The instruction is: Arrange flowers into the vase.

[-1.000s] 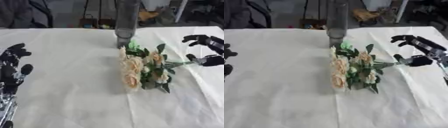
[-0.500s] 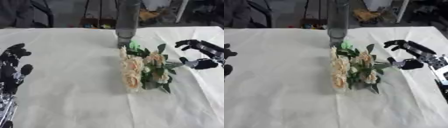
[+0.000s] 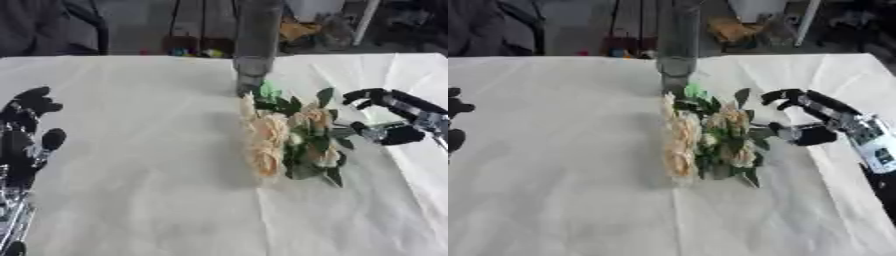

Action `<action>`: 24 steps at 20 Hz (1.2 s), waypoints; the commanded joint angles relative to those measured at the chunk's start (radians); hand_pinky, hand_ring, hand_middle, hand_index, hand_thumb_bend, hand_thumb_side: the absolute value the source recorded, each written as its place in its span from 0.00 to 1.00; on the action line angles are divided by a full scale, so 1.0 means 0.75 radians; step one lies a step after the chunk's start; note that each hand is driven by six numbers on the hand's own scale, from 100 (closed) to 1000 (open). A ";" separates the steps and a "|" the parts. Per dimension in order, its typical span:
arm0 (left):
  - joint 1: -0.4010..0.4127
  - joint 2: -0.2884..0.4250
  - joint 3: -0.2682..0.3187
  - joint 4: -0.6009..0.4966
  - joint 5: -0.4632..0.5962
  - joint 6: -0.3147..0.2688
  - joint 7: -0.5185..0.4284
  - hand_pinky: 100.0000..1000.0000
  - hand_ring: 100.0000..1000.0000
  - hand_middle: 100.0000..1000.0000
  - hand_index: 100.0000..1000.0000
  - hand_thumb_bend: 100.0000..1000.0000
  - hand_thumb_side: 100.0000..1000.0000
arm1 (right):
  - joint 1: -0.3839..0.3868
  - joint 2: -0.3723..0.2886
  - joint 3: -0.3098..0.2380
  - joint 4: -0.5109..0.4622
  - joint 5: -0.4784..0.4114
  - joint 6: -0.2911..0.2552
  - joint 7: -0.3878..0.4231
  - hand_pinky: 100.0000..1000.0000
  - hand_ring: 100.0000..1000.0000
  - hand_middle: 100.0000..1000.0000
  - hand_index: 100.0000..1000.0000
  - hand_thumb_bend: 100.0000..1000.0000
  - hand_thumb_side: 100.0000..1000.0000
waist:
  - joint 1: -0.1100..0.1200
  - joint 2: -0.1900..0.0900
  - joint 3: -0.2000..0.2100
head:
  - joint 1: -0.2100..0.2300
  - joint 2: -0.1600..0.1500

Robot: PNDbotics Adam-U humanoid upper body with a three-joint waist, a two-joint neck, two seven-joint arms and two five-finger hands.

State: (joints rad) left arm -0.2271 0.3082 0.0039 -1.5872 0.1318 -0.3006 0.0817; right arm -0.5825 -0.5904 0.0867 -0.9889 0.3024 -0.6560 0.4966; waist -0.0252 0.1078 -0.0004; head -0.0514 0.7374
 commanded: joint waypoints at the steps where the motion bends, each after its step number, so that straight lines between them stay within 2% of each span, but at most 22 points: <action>1: -0.017 0.026 -0.001 -0.016 0.003 -0.002 -0.004 0.92 0.63 0.73 0.61 1.00 0.44 | -0.028 -0.027 -0.005 -0.004 0.016 -0.205 0.189 0.79 0.94 0.79 0.93 0.13 0.14 | 0.001 -0.015 0.000 | 0.000 0.006; 12: -0.017 0.026 -0.004 -0.015 0.001 -0.002 -0.006 0.92 0.64 0.73 0.61 1.00 0.44 | -0.014 -0.022 0.046 0.021 0.055 -0.247 0.230 0.79 0.94 0.79 0.93 0.12 0.18 | -0.007 -0.014 -0.010 | -0.003 0.003; 24: -0.018 0.026 -0.003 -0.017 0.001 -0.001 -0.007 0.92 0.64 0.73 0.61 1.00 0.44 | -0.010 -0.009 0.049 0.048 0.125 -0.275 0.185 0.79 0.94 0.79 0.94 0.13 0.17 | -0.004 -0.012 -0.009 | -0.011 -0.006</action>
State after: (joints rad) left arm -0.2271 0.3082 0.0022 -1.5872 0.1318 -0.2995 0.0795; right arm -0.5799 -0.5759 0.1270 -0.9480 0.3866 -0.6853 0.4672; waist -0.0296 0.1081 -0.0063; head -0.0560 0.7371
